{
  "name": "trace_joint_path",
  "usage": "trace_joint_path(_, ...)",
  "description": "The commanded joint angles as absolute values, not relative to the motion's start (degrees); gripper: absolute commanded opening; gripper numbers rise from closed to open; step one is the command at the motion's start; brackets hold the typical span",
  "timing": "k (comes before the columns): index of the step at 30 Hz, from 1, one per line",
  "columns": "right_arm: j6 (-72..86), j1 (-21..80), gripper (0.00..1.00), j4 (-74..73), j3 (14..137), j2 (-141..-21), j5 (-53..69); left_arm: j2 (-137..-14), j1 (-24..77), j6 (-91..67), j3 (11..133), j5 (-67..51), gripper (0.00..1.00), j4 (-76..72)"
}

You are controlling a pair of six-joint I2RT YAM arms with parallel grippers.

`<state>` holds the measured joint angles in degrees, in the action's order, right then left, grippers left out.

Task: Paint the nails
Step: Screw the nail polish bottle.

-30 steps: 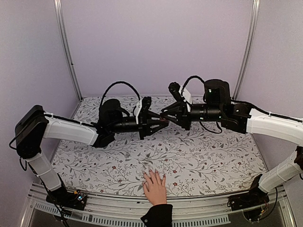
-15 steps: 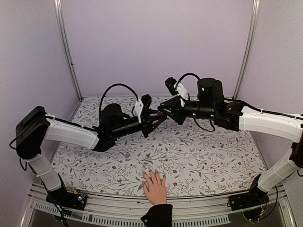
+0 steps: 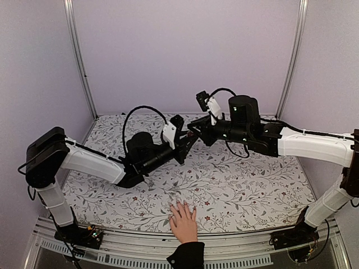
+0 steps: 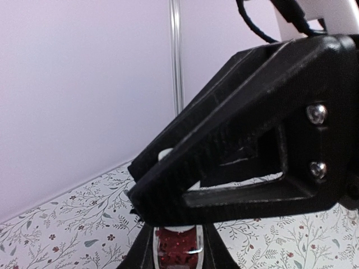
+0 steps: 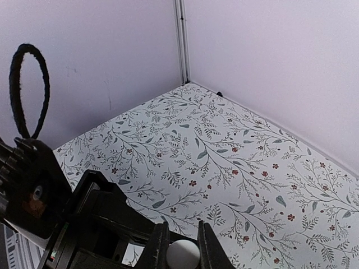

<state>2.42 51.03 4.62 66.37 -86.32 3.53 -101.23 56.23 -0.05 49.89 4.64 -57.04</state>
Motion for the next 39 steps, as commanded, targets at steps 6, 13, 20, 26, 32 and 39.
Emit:
trace_joint_path(6, 6.1, 51.9, 0.0, 6.8, 67.8, -89.0, -2.3, -103.3, 57.9, 2.3, 52.6, 11.2, 0.0, -61.5)
trace_joint_path(13, 4.0, 51.8, 0.28, 6.9, 66.5, -86.1, -1.1, -100.2, 56.7, 1.9, 50.0, 5.7, 0.0, -61.3)
trace_joint_path(20, 0.2, 51.0, 0.53, 7.9, 63.3, -80.6, 5.1, -95.3, 53.7, 2.1, 47.6, -7.0, 0.0, -58.0)
trace_joint_path(26, -6.2, 50.7, 0.62, 7.5, 59.9, -75.6, 16.7, -92.3, 49.0, 0.2, 48.8, -26.3, 0.0, -50.3)
trace_joint_path(32, -10.2, 50.7, 0.62, 4.0, 59.9, -72.7, 27.1, -91.8, 46.8, 0.2, 49.0, -42.3, 0.0, -48.8)
trace_joint_path(39, -14.5, 50.7, 0.52, -1.3, 62.9, -74.3, 35.4, -94.9, 46.8, -3.4, 52.0, -56.3, 0.0, -48.9)
